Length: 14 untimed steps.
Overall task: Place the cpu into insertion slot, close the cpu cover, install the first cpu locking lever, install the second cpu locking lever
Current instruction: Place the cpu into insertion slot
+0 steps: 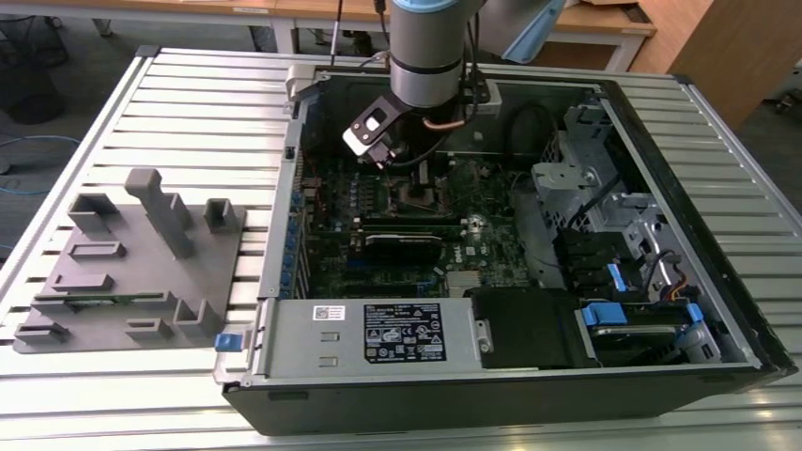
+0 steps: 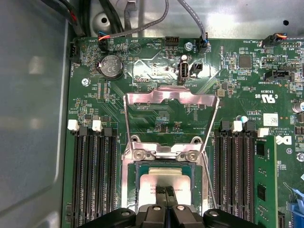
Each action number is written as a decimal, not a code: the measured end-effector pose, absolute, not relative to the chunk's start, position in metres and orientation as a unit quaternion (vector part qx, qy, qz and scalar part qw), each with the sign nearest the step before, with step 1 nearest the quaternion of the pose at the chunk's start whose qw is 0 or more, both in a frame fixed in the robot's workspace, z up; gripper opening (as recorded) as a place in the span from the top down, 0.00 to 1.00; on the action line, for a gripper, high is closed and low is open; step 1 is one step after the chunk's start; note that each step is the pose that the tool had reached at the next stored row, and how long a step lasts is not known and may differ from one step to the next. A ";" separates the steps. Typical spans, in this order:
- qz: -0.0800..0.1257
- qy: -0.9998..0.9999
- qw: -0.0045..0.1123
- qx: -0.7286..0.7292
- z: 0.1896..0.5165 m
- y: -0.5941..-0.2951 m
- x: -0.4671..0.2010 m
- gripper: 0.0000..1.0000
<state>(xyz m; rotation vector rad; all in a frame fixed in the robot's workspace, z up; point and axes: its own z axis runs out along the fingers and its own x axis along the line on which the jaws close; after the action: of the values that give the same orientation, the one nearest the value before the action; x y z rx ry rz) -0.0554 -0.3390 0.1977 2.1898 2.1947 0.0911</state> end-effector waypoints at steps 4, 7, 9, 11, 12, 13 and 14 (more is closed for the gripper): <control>0.031 0.707 0.020 0.706 0.200 -0.339 -0.055 0.89; 0.029 0.707 0.020 0.706 0.205 -0.339 -0.055 0.89; 0.029 0.707 0.020 0.706 0.210 -0.339 -0.055 0.89; 0.029 0.707 0.020 0.706 0.213 -0.339 -0.055 0.89; 0.029 0.707 0.020 0.706 0.213 -0.339 -0.055 0.89; 0.029 0.707 0.020 0.706 0.214 -0.339 -0.055 0.89; 0.029 0.707 0.020 0.706 0.216 -0.339 -0.055 0.89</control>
<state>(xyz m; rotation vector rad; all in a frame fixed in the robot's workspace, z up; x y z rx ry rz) -0.0554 -0.3390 0.2156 2.1897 2.1945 0.0910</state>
